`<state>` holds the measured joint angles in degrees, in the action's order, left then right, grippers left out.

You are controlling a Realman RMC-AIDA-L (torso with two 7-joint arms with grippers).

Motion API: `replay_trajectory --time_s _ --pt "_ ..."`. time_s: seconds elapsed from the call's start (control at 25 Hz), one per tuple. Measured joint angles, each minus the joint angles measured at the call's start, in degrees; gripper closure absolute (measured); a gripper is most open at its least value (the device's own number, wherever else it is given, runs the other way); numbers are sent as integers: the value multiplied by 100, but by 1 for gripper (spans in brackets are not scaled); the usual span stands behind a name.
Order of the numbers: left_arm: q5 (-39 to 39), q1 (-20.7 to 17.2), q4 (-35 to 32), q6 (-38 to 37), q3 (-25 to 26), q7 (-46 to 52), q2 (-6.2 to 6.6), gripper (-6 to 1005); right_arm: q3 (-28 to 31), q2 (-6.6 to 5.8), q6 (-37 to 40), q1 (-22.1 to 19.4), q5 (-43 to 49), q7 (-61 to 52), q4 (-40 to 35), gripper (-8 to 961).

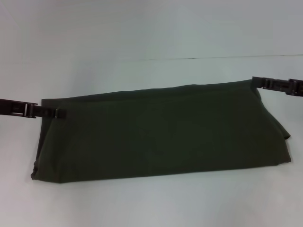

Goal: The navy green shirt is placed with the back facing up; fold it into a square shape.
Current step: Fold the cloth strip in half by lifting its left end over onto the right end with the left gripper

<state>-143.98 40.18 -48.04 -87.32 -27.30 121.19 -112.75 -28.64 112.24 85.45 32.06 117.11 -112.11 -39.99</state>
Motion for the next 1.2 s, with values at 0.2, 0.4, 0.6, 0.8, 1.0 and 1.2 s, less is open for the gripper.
replay_trajectory --time_s 0.2,0.4,0.6,0.8,1.0,1.2 --pt "29 39 107 -17 -37 -62 -1 131 -9 198 -82 30 -242 755 124 207" --pt "19 133 157 -23 -56 133 1 132 6 480 -185 7 -293 1795 115 142" --pt "-2 195 163 -71 -63 475 4 132 14 541 -412 -50 -297 2605 141 61" --pt "2 259 164 -129 -167 936 10 131 38 505 -377 -86 -314 2981 97 13" --pt "-4 298 164 -128 -190 1358 38 130 43 472 -346 -93 -376 3247 71 12" --pt "15 274 150 -125 -162 1562 49 129 42 447 -337 -102 -576 3460 62 11"
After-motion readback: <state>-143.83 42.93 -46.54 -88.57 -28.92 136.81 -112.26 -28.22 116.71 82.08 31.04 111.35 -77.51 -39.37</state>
